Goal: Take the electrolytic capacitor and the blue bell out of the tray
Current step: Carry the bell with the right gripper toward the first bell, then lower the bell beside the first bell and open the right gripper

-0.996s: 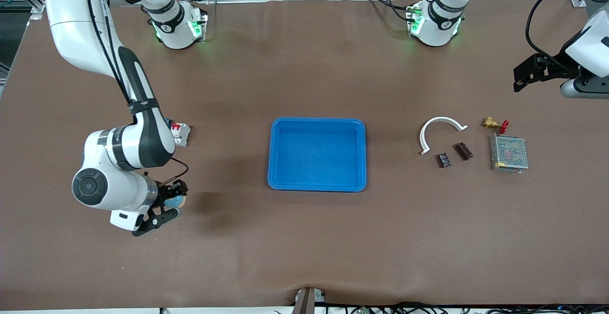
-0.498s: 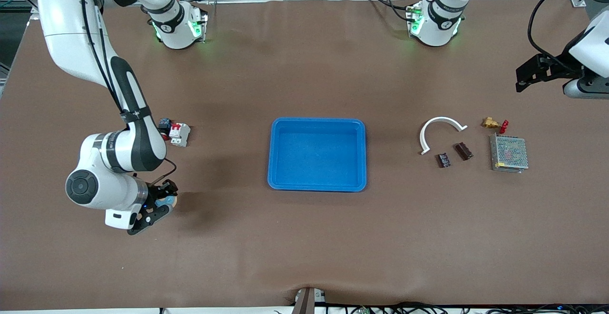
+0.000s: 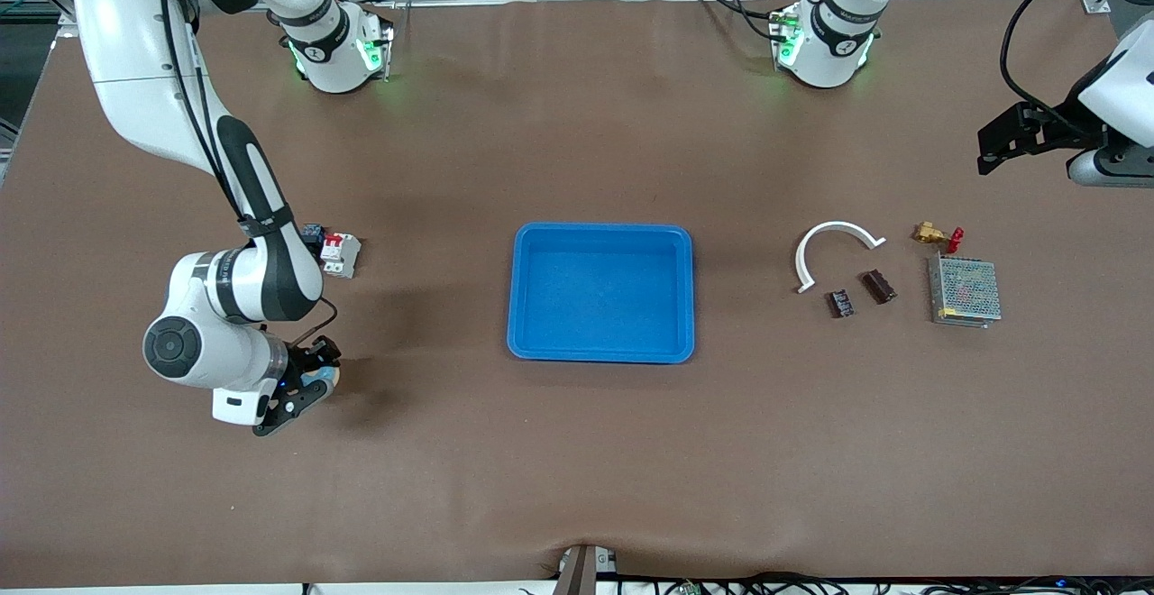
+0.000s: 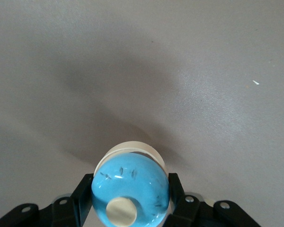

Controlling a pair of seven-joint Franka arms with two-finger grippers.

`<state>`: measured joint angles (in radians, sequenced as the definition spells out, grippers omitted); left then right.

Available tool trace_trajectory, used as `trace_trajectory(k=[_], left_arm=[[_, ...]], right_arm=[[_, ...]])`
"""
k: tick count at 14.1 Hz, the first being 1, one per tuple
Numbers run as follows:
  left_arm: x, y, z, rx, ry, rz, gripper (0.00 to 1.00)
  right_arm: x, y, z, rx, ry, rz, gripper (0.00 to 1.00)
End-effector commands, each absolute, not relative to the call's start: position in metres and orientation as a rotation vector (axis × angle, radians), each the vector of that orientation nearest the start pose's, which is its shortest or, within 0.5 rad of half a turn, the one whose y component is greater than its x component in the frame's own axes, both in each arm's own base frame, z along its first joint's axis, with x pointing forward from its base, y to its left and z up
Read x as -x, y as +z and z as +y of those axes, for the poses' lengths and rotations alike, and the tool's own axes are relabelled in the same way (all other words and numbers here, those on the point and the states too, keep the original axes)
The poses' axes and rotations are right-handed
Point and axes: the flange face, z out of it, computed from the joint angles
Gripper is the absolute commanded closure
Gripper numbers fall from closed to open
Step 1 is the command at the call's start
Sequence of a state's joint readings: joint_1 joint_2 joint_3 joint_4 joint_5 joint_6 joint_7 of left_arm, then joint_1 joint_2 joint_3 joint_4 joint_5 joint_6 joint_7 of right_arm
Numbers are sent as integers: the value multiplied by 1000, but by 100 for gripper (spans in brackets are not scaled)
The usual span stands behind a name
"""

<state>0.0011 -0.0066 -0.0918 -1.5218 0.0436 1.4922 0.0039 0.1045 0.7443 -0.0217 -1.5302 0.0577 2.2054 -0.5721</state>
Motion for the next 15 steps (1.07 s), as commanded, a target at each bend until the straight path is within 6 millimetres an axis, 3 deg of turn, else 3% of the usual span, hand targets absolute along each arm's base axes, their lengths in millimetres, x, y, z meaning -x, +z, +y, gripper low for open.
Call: trace_trajectory(k=[1,15], left_arm=[[-543,649,-41,3088,34,174,0],[-537,655,-51,3110,20,171,0]], right_arm=[[-695,211,60,2931,69,-986,51],[-690,193,46,2917,39,-1045,51]])
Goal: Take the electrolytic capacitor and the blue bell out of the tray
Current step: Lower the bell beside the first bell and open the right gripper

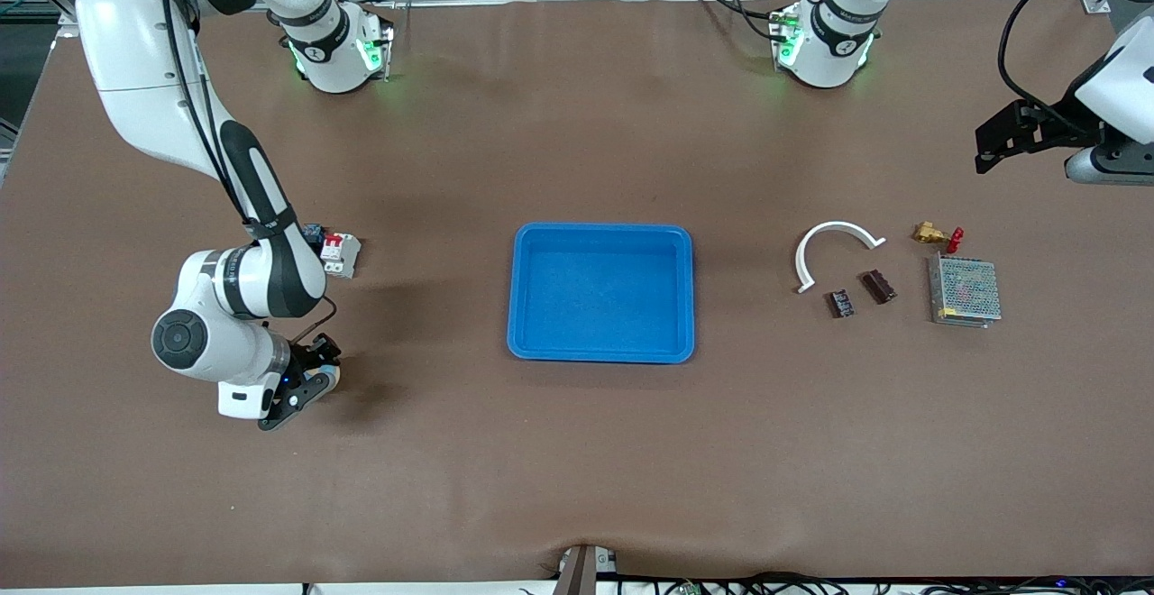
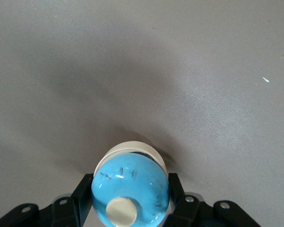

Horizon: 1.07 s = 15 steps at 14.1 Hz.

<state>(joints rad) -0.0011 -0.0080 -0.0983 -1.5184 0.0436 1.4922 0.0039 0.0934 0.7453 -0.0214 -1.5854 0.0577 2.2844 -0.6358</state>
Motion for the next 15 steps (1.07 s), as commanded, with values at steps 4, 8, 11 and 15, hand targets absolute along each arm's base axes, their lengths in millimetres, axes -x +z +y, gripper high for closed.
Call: trace_trajectory(k=[4,8,11,15], left_arm=[[-532,658,-53,3119,28,173,0],[-532,657,-49,3121,33,163,0],[-532,657,-50,3121,33,163,0],[-533,657,-50,3122,30,163,0]], right_arm=[[-691,190,39,2910,24,-1068,51],[-690,188,39,2910,24,-1066,51],[-691,187,40,2911,14,-1068,51],[-691,183,39,2910,16,-1049,27]])
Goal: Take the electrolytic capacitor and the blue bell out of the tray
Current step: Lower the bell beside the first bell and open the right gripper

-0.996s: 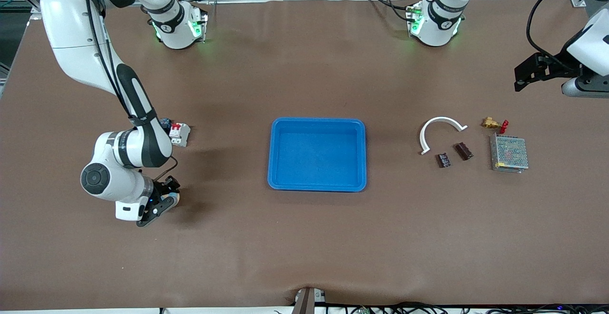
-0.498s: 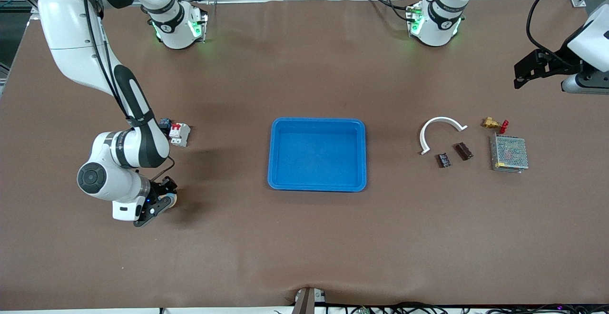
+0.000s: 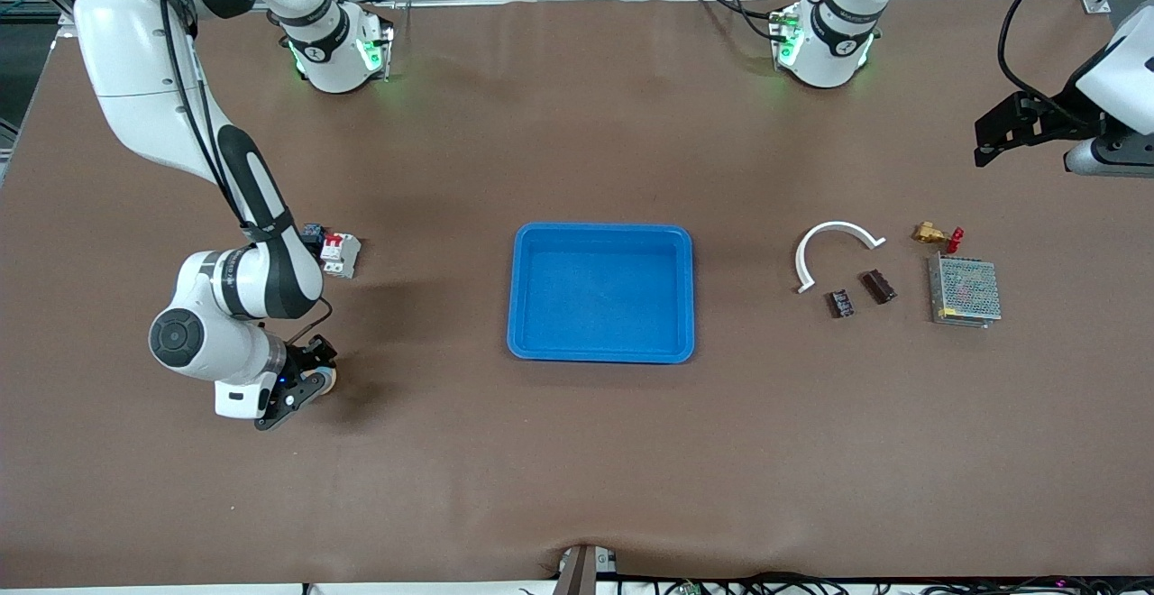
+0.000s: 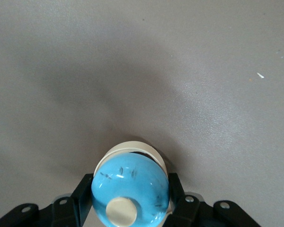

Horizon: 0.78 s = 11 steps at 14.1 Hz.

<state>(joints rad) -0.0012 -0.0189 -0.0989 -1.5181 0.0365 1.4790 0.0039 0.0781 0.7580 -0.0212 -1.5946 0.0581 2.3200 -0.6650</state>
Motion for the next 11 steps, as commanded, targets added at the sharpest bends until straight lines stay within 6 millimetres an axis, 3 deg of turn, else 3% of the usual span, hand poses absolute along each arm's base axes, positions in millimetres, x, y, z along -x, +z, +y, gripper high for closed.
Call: trace_trajectory(k=[1,4,8,11], left_arm=[[-534,657,-50,3122,33,161,0],[-535,656,-51,3122,33,163,0],[-535,656,-51,3122,30,164,0],[-536,657,-50,3122,26,161,0]], right_arm=[[-691,184,39,2911,14,-1047,0],[-693,185,39,2915,10,-1028,0],[-701,209,42,2929,-9,-949,0],[-711,258,40,2950,56,-747,0]])
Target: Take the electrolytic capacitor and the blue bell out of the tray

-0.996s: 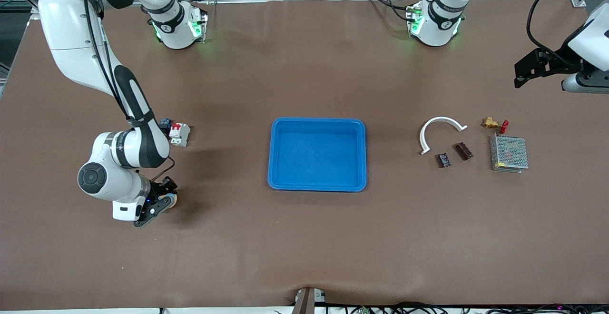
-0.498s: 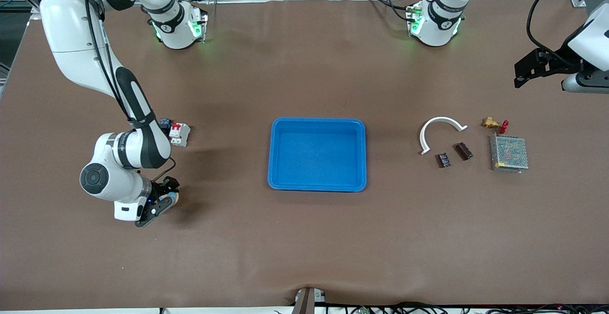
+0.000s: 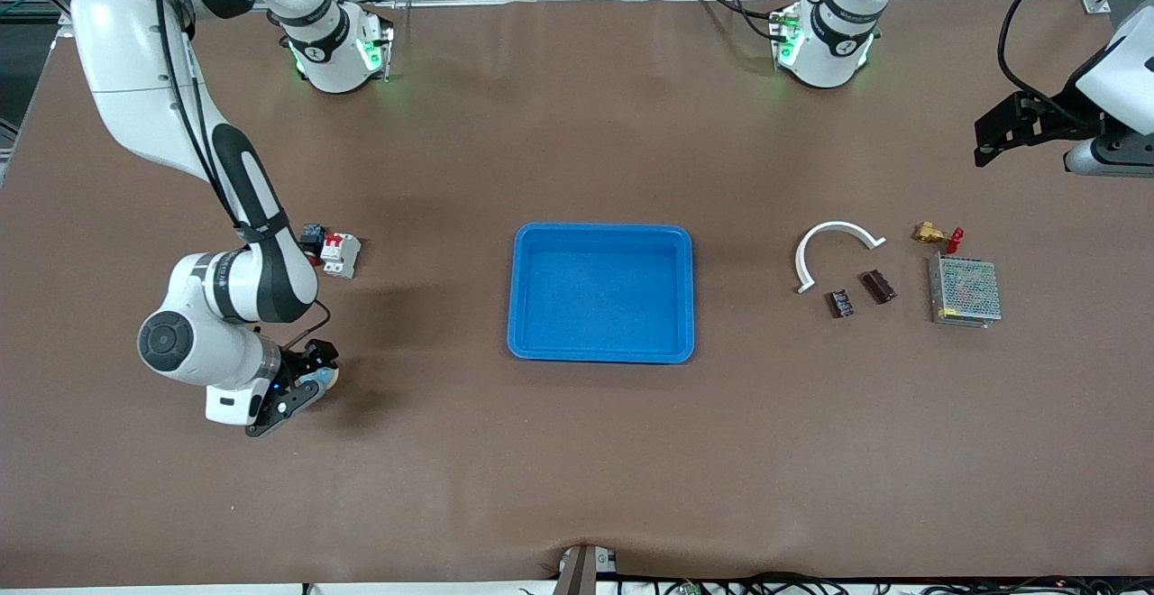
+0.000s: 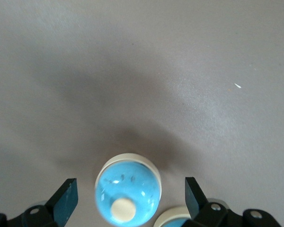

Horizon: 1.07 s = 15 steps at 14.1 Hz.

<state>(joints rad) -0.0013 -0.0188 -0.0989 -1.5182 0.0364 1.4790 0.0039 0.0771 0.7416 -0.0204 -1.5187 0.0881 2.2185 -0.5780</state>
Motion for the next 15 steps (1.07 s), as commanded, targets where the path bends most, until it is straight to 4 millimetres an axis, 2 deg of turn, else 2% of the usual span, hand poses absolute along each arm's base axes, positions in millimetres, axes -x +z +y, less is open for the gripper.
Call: trace_trajectory(k=[1,4,6,7,10,13,15], left_arm=[[-536,656,-50,3123,26,161,0],[-537,656,-50,3123,23,161,0],[-536,656,-51,3121,23,163,0],[-536,656,-51,3121,23,163,0],[-537,655,-51,3121,23,163,0],[-537,655,-51,3123,23,164,0],[-537,656,-51,3123,18,164,0]], right_arm=[[-716,282,30,2953,66,-706,0],[-714,380,26,2967,108,-649,0],[-705,433,3,2993,84,-545,0],[-695,458,-4,2994,95,-513,0],[-663,540,-4,3007,150,-421,0],[-622,601,-4,3037,202,-178,0],[-608,617,-10,3046,205,-43,0]])
